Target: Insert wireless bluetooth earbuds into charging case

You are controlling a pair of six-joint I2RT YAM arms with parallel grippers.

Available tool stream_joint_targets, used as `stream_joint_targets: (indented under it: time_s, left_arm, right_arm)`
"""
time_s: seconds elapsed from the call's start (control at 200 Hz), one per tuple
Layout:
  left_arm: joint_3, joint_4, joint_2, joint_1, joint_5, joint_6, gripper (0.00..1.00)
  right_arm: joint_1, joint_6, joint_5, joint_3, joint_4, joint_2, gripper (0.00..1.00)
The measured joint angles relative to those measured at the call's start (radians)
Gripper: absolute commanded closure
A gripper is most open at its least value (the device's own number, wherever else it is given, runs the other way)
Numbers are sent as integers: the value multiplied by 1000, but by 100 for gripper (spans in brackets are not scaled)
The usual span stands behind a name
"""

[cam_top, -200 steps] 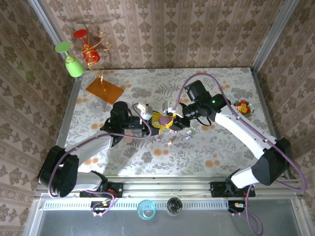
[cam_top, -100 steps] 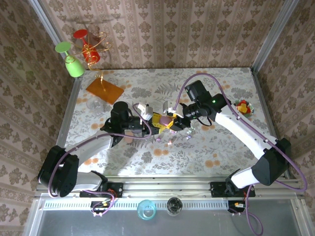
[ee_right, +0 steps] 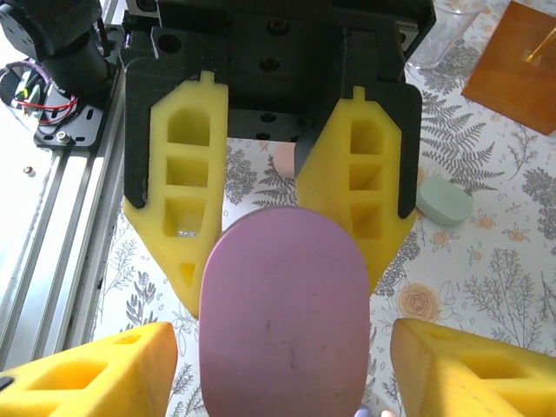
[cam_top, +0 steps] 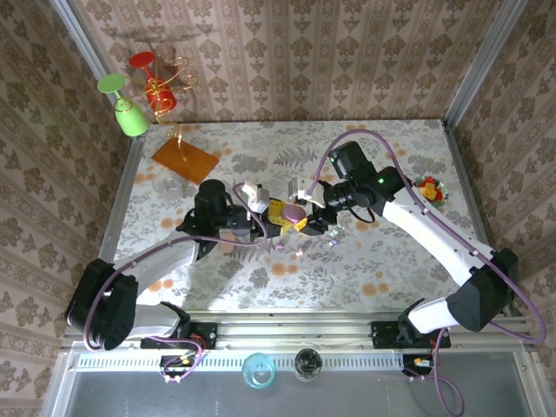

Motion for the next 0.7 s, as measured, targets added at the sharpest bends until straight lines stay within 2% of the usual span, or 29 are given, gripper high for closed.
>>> stream_joint_targets:
  time_s: [0.545,0.6,0.64,0.7]
  left_arm:
    - [-30,78,0,6,-19,0,69]
    - [-32,87,0,6,-23,0,69]
    - [-34,92,0,6,-25,-1,70]
    - [-35,98,0,6,-30,-2,74]
  right_arm:
    - [-47,130,21,-10,93,-41,30]
    - [-49,132,20,-15,102,-42,27]
    - [-49,133,16,-19,108,-43,22]
    - [-49,129,5,-24,111,-43,19]
